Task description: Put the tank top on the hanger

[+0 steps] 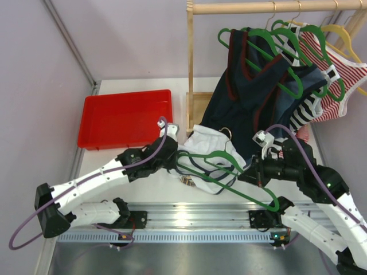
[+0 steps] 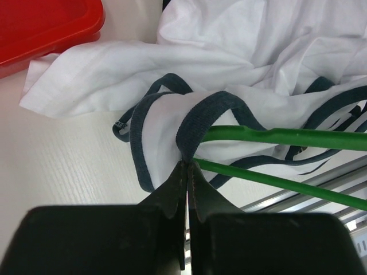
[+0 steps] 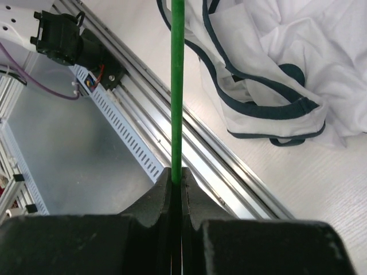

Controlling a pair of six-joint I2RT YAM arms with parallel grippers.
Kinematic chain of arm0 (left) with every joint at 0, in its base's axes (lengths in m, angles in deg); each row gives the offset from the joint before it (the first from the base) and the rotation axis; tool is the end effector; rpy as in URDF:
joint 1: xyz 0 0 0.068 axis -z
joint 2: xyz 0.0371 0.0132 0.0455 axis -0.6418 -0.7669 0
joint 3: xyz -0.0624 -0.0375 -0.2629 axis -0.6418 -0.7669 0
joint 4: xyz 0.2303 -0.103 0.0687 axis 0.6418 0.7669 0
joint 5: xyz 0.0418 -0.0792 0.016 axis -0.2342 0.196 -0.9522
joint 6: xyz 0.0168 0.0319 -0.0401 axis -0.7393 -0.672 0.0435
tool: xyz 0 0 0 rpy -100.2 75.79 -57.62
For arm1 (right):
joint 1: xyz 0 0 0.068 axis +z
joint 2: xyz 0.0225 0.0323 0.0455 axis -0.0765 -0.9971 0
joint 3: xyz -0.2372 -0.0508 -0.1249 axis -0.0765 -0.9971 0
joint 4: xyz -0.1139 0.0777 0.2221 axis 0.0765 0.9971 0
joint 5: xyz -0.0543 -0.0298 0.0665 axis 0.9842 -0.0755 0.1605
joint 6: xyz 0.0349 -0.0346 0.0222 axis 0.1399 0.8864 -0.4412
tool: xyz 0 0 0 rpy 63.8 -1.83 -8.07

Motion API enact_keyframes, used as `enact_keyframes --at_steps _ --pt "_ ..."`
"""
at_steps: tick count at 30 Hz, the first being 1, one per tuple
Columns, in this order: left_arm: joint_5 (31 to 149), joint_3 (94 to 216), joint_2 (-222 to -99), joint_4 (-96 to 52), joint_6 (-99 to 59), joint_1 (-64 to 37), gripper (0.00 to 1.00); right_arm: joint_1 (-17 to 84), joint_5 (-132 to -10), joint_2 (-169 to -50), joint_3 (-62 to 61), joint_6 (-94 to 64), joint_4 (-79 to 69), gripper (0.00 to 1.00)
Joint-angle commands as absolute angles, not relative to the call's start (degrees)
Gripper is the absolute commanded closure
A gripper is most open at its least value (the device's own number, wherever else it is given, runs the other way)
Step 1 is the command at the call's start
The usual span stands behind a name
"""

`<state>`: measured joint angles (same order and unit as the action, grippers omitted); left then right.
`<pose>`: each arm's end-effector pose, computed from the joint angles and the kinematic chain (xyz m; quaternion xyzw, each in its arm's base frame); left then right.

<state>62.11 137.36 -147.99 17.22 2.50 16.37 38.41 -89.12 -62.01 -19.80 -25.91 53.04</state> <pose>0.1362 -0.1823 0.2949 0.1122 0.9077 -0.1523 0.3746 0.0655 0.0629 0.3485 -0.2240 0.8439 0.3720 0.3149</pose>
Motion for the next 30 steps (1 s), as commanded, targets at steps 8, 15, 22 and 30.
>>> enact_keyframes --at_steps 8,15,22,30 --pt "57.99 143.35 -146.62 22.37 0.66 16.15 1.0 38.93 -96.13 -62.42 -22.41 -26.1 43.33 1.0" --pt "60.28 144.66 -146.36 22.28 -0.31 16.23 1.0 39.02 -95.62 -62.94 -28.12 -28.12 34.72 1.0" --pt "60.98 145.28 -147.06 22.98 -1.37 16.23 1.0 39.1 -93.24 -62.24 -32.87 -29.62 24.35 1.0" --pt "60.8 146.86 -148.11 23.16 -2.33 16.23 1.0 44.62 -90.53 -62.76 -37.79 -29.44 16.52 1.0"
